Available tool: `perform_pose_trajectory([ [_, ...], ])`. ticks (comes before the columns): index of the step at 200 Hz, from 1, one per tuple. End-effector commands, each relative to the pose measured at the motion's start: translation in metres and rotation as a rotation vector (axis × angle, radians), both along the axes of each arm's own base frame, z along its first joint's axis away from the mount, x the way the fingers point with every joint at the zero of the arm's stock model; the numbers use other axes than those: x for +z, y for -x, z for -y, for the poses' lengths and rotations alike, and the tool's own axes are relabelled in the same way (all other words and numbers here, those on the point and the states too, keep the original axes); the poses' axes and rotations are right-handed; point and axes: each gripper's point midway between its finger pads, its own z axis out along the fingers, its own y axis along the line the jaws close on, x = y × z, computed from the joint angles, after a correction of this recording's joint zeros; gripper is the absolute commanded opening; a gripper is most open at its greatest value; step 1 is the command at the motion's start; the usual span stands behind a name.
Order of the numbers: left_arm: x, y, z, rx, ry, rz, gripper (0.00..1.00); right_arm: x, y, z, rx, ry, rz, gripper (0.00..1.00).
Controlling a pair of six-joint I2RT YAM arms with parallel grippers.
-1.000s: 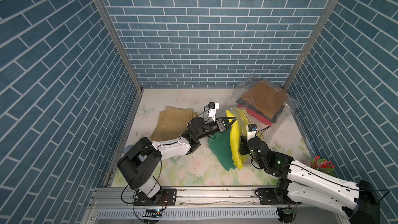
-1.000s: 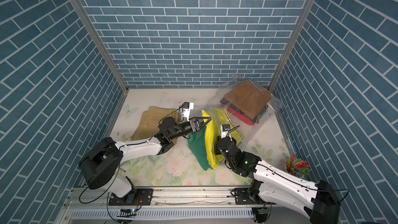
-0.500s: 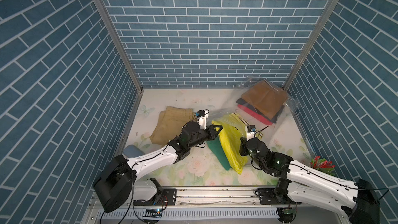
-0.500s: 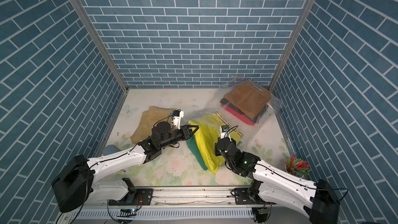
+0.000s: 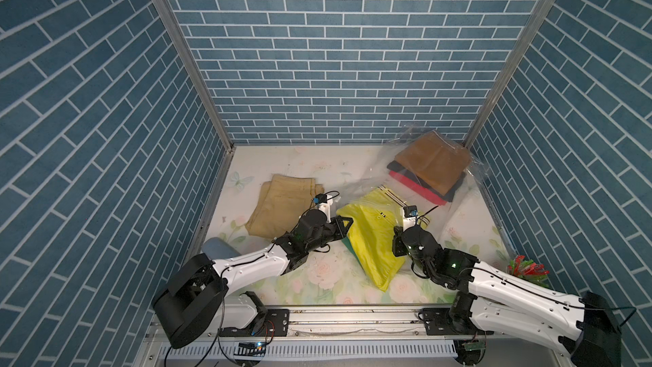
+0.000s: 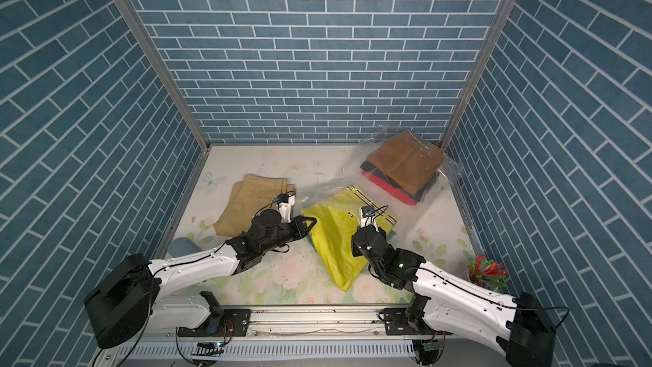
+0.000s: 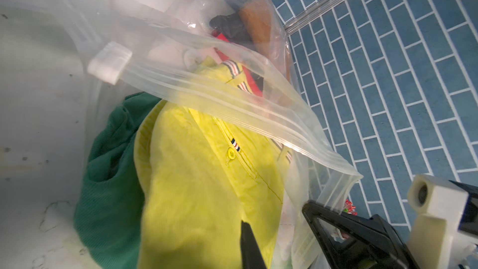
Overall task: Take the trousers out of the vacuum bag
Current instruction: Take out the trousers from the vacuum bag.
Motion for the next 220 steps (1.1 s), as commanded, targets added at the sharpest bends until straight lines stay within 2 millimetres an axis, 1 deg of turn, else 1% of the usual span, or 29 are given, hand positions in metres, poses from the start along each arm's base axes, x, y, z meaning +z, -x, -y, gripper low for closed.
perform_pose_trajectory([
  [1,-0.022,-0.001,-0.012,0.036,-0.091,-0.033,0.12,-0.004,0.002,0.000,0.010,0.018,-0.005,0.00],
  [16,-0.029,-0.001,-0.015,0.042,-0.118,-0.054,0.15,-0.004,0.002,0.000,0.009,0.019,-0.006,0.00],
  [35,-0.037,0.001,-0.017,0.044,-0.136,-0.073,0.23,-0.004,0.001,-0.001,0.010,0.019,-0.007,0.00],
  [64,-0.046,0.003,-0.019,0.045,-0.157,-0.101,0.37,-0.005,0.001,-0.001,0.011,0.025,-0.010,0.00],
  [85,-0.054,0.005,-0.025,0.058,-0.191,-0.121,0.47,-0.006,0.002,0.000,0.011,0.027,-0.012,0.00],
  [119,-0.066,0.010,-0.035,0.074,-0.244,-0.155,0.68,-0.008,0.002,0.000,0.010,0.030,-0.014,0.00],
  [139,-0.065,0.008,-0.031,0.073,-0.218,-0.148,0.77,-0.009,0.002,-0.001,0.013,0.030,-0.016,0.00],
  [145,-0.062,0.007,-0.028,0.070,-0.200,-0.140,0.78,-0.009,0.002,-0.002,0.014,0.030,-0.016,0.00],
  [148,-0.069,0.010,-0.031,0.071,-0.207,-0.150,0.78,-0.010,0.002,-0.002,0.015,0.032,-0.018,0.00],
  [160,-0.070,0.009,-0.029,0.071,-0.184,-0.149,0.77,-0.010,0.002,-0.003,0.017,0.033,-0.020,0.00],
  [193,-0.065,0.003,-0.015,0.059,-0.121,-0.150,0.73,-0.011,0.002,-0.001,0.016,0.036,-0.021,0.00],
  [204,-0.066,0.003,-0.010,0.050,-0.102,-0.156,0.71,-0.012,0.002,0.000,0.014,0.037,-0.022,0.00],
  [220,-0.064,0.003,-0.004,0.037,-0.057,-0.159,0.65,-0.013,0.003,0.001,0.013,0.035,-0.024,0.00],
])
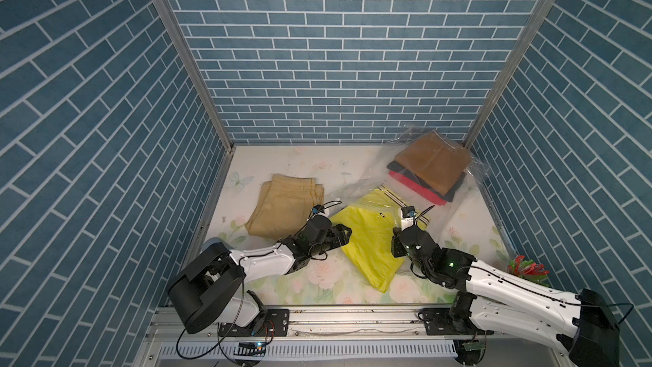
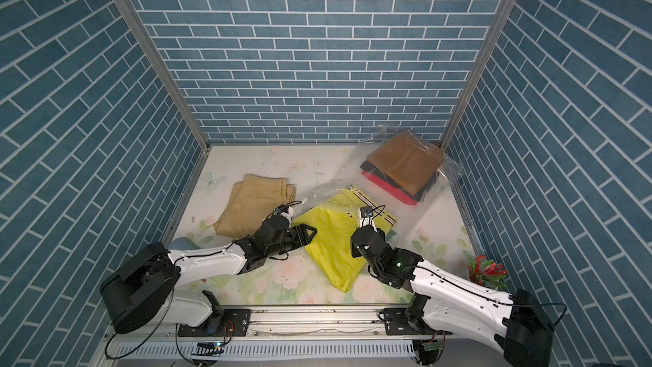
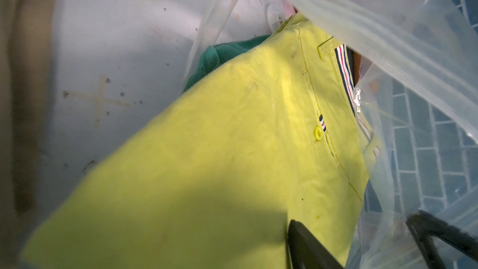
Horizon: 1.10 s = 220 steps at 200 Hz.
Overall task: Take the trousers out of the vacuum bag
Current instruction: Take out the trousers from the vacuum bag.
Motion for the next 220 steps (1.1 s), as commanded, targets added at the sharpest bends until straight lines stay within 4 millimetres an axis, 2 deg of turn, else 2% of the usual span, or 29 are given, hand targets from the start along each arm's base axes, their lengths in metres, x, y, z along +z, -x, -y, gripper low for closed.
perform_pose_trajectory([
  [1,0.010,-0.004,0.012,-0.012,0.091,0.015,0.64,-0.005,0.003,0.002,0.006,0.014,-0.005,0.00],
  [47,0.015,-0.003,0.021,-0.024,0.162,0.006,0.53,-0.010,0.005,0.004,0.004,0.014,-0.012,0.00],
  [80,0.014,-0.007,0.029,-0.037,0.167,0.000,0.59,-0.009,0.004,0.002,0.007,0.011,-0.013,0.00],
  [112,0.001,-0.006,0.032,-0.044,0.166,-0.028,0.62,-0.008,0.004,0.003,0.005,0.010,-0.010,0.00],
  [117,0.009,-0.011,0.038,-0.046,0.184,-0.012,0.62,-0.008,0.004,0.003,0.005,0.010,-0.010,0.00],
  [123,0.010,-0.013,0.039,-0.044,0.188,-0.009,0.61,-0.008,0.004,0.003,0.006,0.010,-0.010,0.00],
  [136,0.011,-0.015,0.042,-0.044,0.205,-0.002,0.54,-0.009,0.004,0.004,0.004,0.010,-0.011,0.00],
  [149,0.015,-0.017,0.046,-0.047,0.233,0.008,0.41,-0.010,0.004,0.004,0.004,0.011,-0.013,0.00],
  [188,0.037,-0.020,0.055,-0.062,0.335,0.048,0.14,-0.012,0.005,0.004,0.002,0.016,-0.016,0.00],
  [209,0.052,-0.015,0.061,-0.101,0.393,0.062,0.04,-0.014,0.004,0.006,-0.005,0.021,-0.017,0.00],
  [220,0.066,-0.011,0.064,-0.122,0.458,0.058,0.01,-0.016,0.004,0.006,-0.009,0.020,-0.019,0.00],
])
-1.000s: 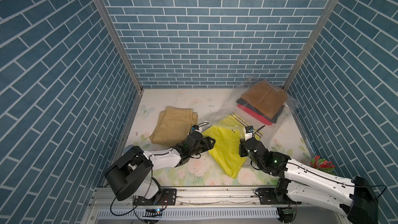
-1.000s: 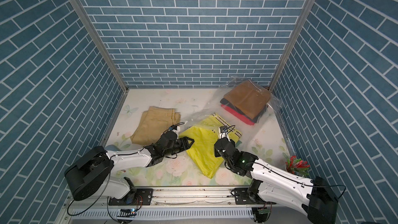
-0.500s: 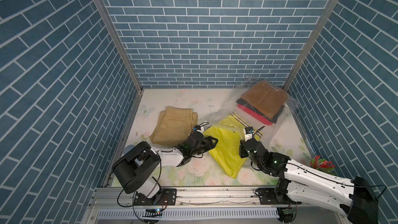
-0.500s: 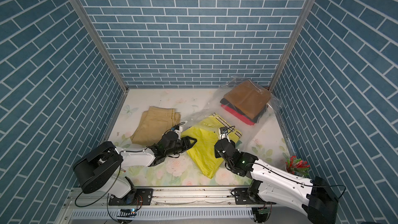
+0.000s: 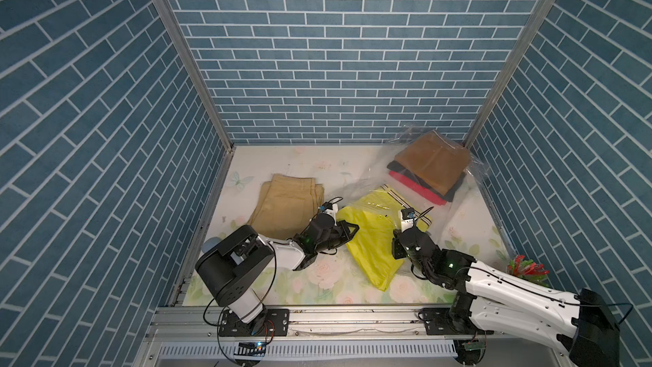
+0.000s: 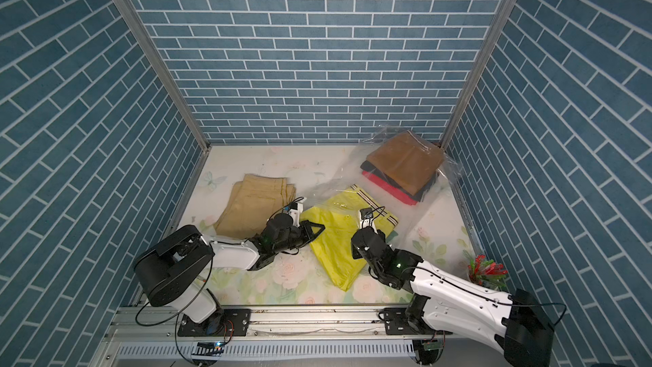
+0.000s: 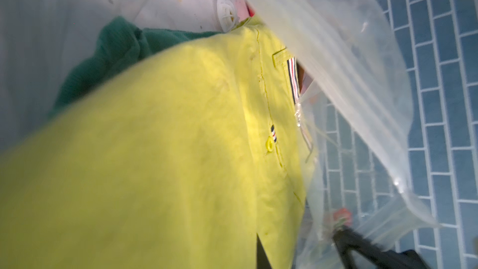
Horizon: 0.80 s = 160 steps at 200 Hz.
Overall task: Take the trousers out of the vacuum bag
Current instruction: Take out the trousers from the vacuum bag.
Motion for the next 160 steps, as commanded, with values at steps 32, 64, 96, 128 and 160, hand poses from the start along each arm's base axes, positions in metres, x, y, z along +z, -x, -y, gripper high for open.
perform_pose_trajectory([
  [32,0.089,0.008,0.025,-0.105,0.312,0.096,0.00,-0.012,0.000,0.005,-0.036,0.014,-0.014,0.00],
  [64,0.127,0.013,0.023,-0.128,0.377,0.152,0.00,-0.010,-0.002,0.007,-0.054,0.017,-0.010,0.00],
  [96,0.173,0.025,0.020,-0.177,0.521,0.213,0.00,-0.010,-0.003,0.007,-0.056,0.017,-0.008,0.00],
  [128,0.202,0.035,0.014,-0.207,0.591,0.261,0.00,-0.010,-0.003,0.007,-0.056,0.019,-0.008,0.00],
  [160,0.227,0.047,0.006,-0.232,0.629,0.299,0.00,-0.010,-0.003,0.007,-0.058,0.018,-0.006,0.00],
])
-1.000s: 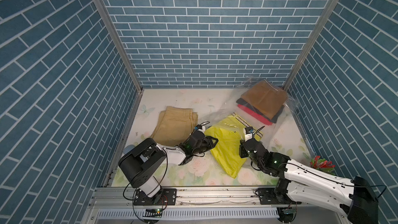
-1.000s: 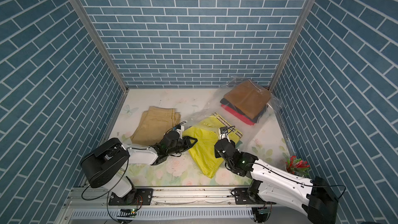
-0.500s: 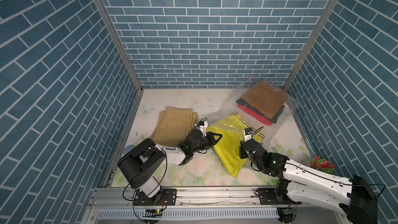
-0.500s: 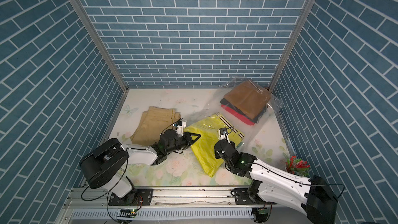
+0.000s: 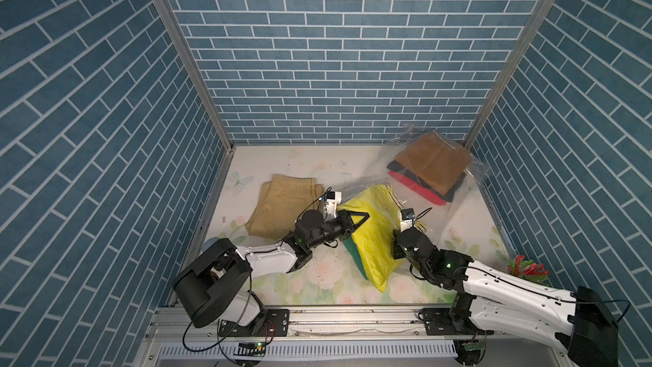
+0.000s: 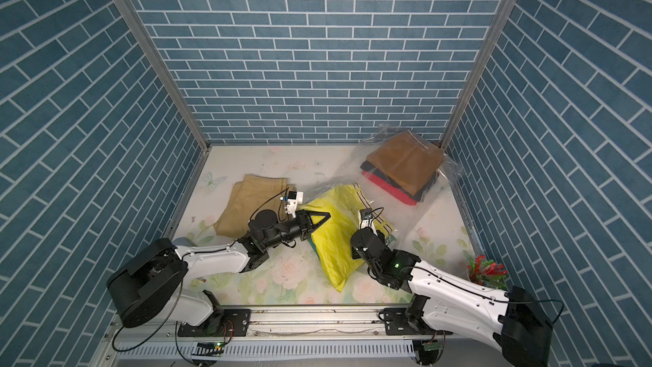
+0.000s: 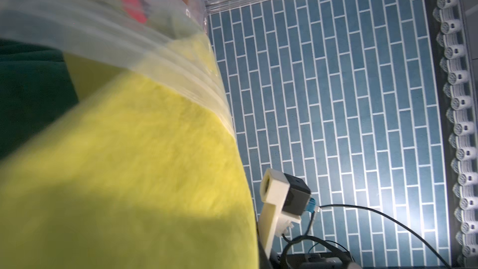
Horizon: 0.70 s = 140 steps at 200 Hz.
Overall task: Take the trousers out of the vacuum bag
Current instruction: Take out the trousers from the vacuum bag.
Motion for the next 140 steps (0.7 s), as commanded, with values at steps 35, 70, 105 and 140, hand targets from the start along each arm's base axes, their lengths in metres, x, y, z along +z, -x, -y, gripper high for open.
perform_pose_trajectory([
  [35,0.113,0.031,-0.022,-0.032,0.173,0.255,0.00,-0.005,0.000,0.006,-0.030,0.022,-0.009,0.00],
  [70,0.100,0.028,-0.045,0.077,-0.021,0.224,0.00,-0.005,0.001,0.005,-0.019,0.021,-0.016,0.00],
  [105,0.081,0.015,-0.067,0.199,-0.232,0.200,0.00,0.008,0.005,-0.011,0.081,-0.003,0.000,0.04],
  [140,0.059,0.004,-0.066,0.227,-0.316,0.161,0.00,0.039,0.014,-0.030,0.227,-0.012,0.026,0.23],
])
